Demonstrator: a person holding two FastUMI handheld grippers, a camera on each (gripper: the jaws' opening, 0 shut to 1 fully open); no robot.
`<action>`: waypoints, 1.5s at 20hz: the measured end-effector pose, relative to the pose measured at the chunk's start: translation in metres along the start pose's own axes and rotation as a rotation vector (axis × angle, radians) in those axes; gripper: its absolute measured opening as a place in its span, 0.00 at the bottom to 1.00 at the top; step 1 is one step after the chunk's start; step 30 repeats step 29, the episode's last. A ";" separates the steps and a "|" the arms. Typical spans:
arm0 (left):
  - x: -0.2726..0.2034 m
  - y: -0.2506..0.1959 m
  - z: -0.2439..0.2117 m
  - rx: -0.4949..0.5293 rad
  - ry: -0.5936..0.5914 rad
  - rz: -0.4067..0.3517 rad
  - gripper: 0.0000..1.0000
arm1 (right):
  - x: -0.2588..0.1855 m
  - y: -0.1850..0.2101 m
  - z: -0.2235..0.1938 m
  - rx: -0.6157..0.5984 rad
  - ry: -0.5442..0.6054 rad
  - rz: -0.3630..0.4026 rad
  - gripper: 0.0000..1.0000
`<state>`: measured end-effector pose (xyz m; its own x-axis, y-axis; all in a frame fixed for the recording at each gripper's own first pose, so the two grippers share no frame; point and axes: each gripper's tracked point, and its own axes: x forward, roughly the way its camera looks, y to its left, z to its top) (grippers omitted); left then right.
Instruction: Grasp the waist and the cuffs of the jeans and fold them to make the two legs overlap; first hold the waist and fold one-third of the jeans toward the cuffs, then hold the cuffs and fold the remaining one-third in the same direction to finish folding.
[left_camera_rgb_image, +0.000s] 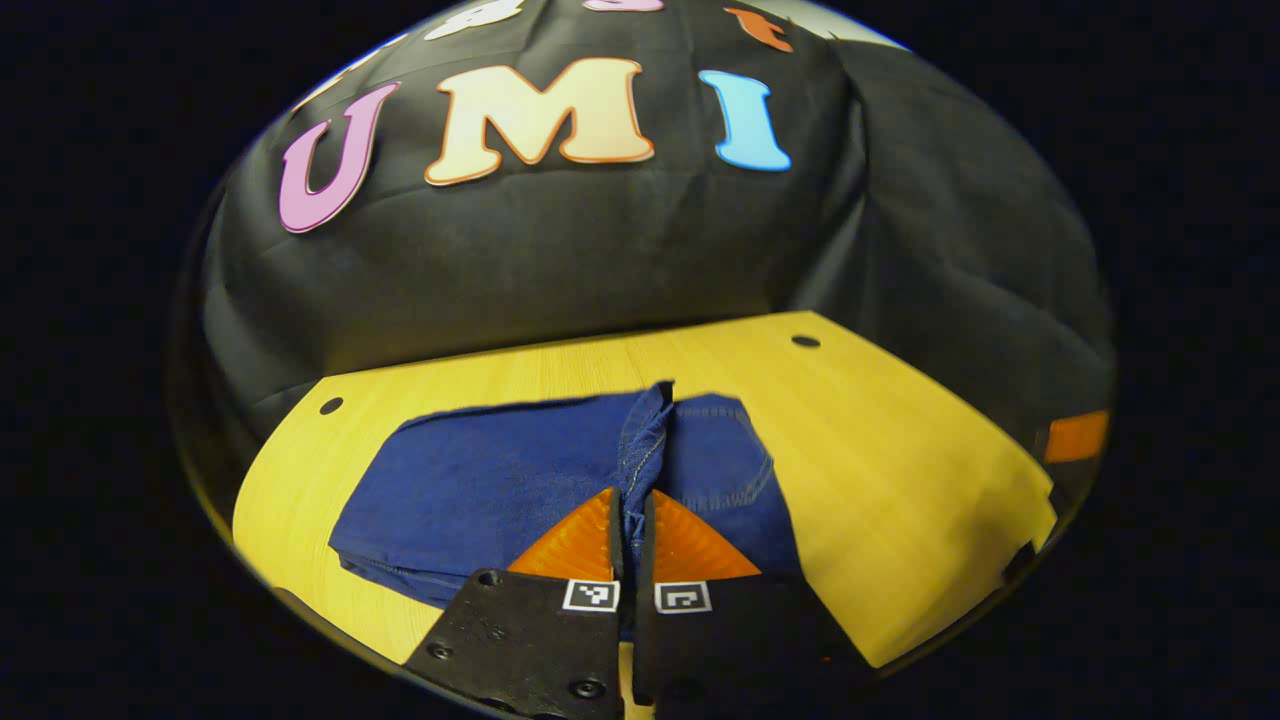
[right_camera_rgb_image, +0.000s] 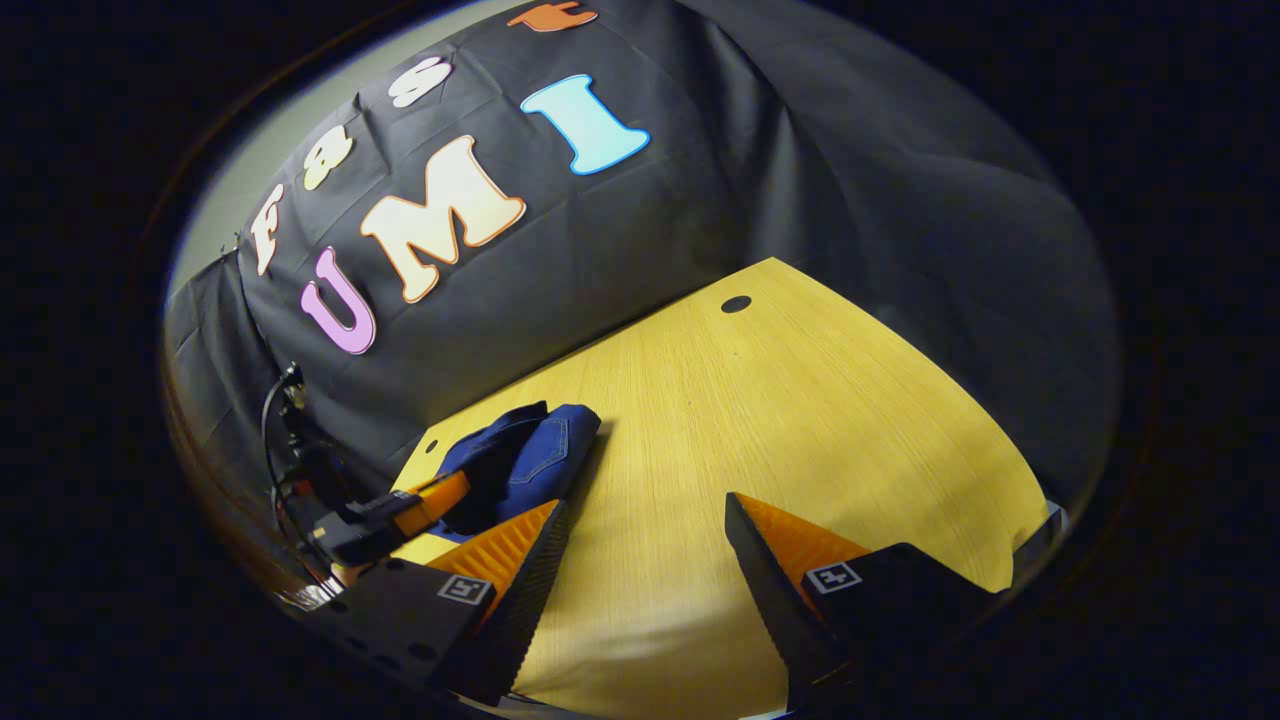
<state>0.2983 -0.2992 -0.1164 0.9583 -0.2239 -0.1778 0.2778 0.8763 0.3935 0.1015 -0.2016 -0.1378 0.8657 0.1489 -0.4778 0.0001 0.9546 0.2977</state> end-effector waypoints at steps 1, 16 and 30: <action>0.003 -0.004 -0.013 0.033 0.012 0.005 0.00 | 0.001 0.002 -0.001 -0.005 0.006 0.001 0.98; -0.118 0.071 0.030 -0.144 -0.084 0.059 0.95 | -0.010 0.099 0.012 -0.072 -0.096 0.088 0.97; -0.177 0.224 -0.006 -0.217 -0.036 0.105 0.92 | -0.023 0.247 -0.012 -0.125 -0.291 0.079 0.98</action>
